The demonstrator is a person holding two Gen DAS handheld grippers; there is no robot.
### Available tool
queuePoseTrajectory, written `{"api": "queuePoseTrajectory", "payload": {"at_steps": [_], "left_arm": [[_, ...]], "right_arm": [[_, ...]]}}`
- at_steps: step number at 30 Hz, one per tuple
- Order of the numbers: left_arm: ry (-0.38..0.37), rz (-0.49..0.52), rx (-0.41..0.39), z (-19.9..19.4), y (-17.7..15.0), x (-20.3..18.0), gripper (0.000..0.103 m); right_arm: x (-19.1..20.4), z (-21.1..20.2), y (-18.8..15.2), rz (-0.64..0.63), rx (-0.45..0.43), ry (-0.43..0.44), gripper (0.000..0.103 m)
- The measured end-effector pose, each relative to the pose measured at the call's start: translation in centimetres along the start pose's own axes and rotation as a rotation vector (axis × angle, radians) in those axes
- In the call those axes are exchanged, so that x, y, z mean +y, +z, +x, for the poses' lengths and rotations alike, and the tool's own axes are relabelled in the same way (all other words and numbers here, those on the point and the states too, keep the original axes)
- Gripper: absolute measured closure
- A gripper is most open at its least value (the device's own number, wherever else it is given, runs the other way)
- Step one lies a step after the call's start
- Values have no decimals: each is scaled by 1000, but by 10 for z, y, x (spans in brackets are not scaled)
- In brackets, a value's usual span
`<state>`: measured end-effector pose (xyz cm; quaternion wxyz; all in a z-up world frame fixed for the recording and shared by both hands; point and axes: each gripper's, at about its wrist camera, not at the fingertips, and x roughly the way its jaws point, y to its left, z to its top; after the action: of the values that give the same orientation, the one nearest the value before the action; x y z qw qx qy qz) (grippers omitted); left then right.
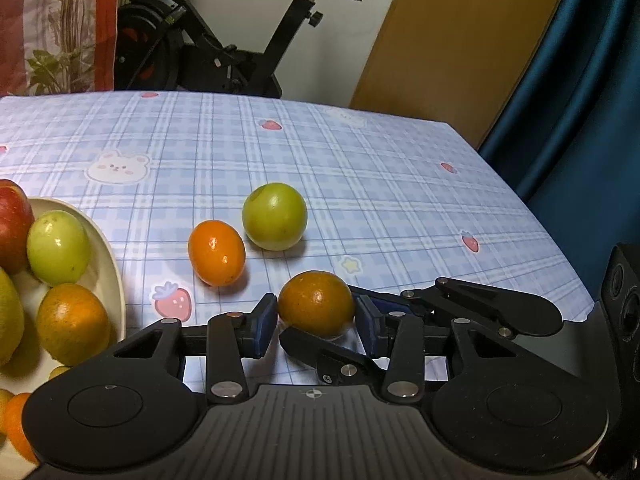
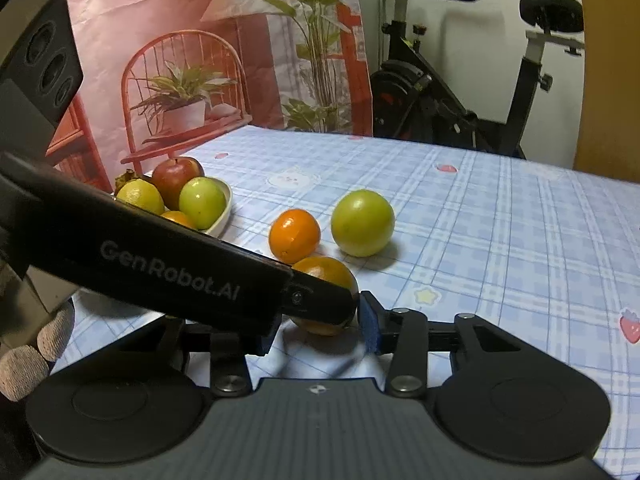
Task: Organize fruits
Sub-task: 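Close the left gripper on the dark orange fruit while the right gripper clamps it too, then carry the dark orange fruit onto the plate with both grippers and open them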
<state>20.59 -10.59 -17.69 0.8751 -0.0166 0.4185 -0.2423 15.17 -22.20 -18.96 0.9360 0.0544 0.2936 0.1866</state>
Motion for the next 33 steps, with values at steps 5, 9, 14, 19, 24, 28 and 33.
{"api": "queuePoseTrajectory", "payload": {"at_steps": [5,9,14,19,24,28,33], "left_arm": [[17,-8,-41,-20,-5,4,58],[20,-61,-94,-48,-11,26,58],[51,-117,-164,-83,-24,56,58],[78,-185,-201,-97,-22,79,58],[111,-230,-214,-105,-24,91,58],[130,-264,-196,-108,-29,103,58],[160,-282,-213,-115,-33,109,58]], "right_arm": [[6,-6,4,29,-17,34,59],[27,-6,18,-17,-25,69,59],[65,1,36,-98,-28,126,59],[95,20,49,-167,-17,159,59],[111,35,59,-207,-2,192,59],[121,45,55,-249,25,222,59],[133,57,52,-290,47,237,59]]}}
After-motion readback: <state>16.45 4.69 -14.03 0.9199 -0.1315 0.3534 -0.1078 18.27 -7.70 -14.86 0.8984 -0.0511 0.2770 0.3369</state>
